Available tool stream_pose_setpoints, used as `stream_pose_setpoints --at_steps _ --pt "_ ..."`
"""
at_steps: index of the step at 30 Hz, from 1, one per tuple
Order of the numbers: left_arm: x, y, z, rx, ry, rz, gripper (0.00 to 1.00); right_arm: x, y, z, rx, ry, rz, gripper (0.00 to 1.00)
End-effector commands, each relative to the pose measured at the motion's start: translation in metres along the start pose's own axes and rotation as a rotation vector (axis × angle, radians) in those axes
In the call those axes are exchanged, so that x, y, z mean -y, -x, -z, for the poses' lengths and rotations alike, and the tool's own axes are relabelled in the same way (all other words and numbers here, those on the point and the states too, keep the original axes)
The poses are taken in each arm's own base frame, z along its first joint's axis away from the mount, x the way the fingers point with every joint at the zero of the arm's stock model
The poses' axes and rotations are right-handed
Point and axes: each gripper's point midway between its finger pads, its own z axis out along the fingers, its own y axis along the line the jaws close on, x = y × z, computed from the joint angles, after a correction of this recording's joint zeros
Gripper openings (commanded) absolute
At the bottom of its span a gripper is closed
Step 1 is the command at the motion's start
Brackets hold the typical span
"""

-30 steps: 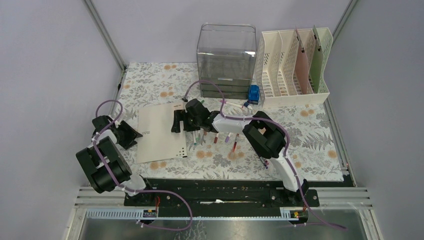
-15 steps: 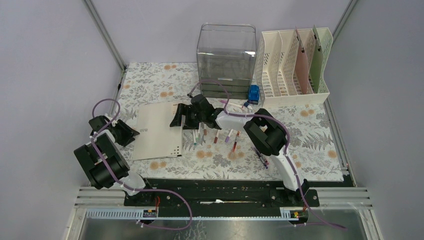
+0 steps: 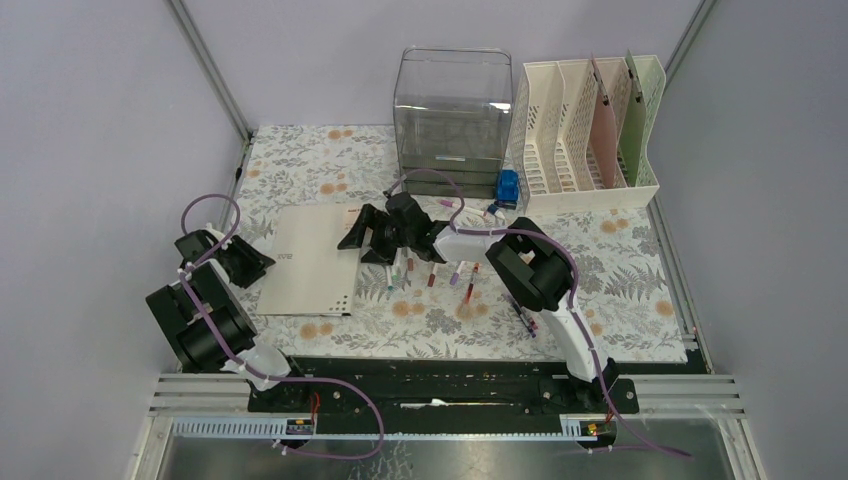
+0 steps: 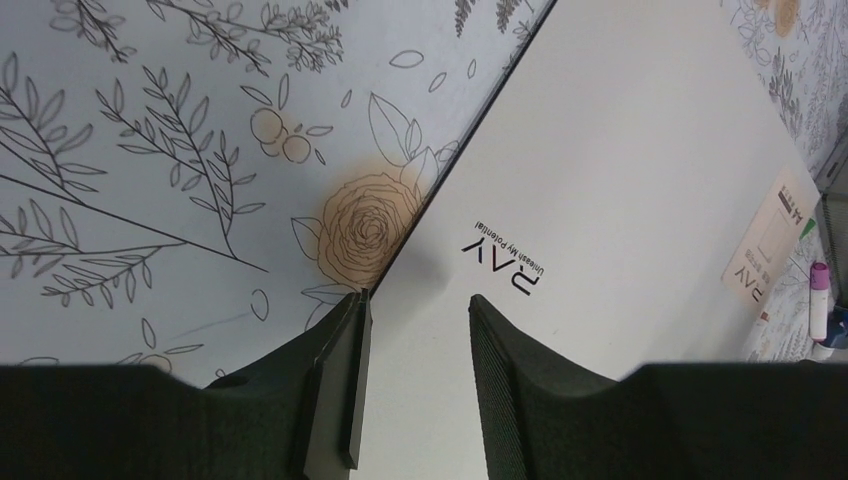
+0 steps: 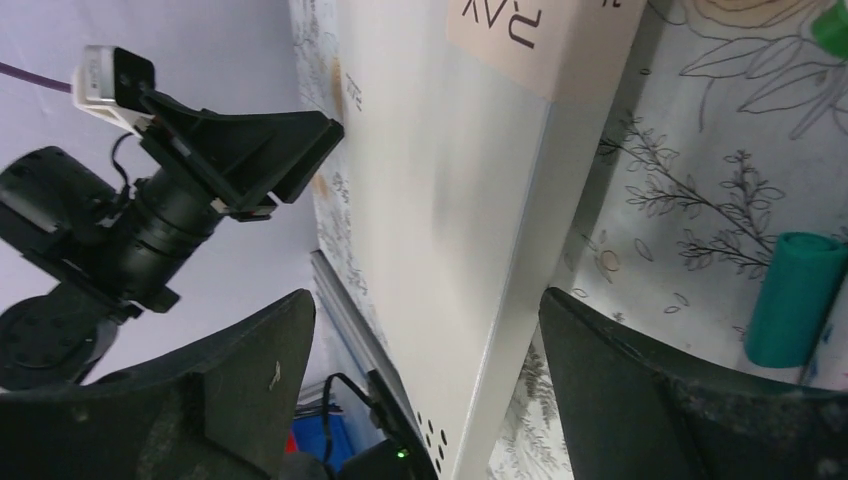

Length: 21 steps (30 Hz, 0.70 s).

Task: Organize the desk
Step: Pick up the folder from the center of the board.

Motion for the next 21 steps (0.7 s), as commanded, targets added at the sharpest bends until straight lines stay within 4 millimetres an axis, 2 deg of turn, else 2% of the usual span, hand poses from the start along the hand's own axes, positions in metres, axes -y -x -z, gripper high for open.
stream_pose_setpoints --at_steps 1,13,17,21 --pt "0.039 -0.073 0.010 -0.288 -0.194 0.173 0.43 -0.136 -0.022 0.030 -0.071 0.412 0.022 0.86" --pt "0.048 -0.075 0.013 -0.308 -0.242 0.201 0.41 -0.131 -0.015 0.020 -0.057 0.376 0.019 0.81" --pt "0.052 -0.074 0.015 -0.313 -0.264 0.205 0.41 -0.131 -0.014 0.016 -0.056 0.377 0.020 0.75" --pt "0.055 -0.074 0.016 -0.315 -0.274 0.206 0.41 -0.134 -0.014 0.015 -0.059 0.385 0.027 0.64"
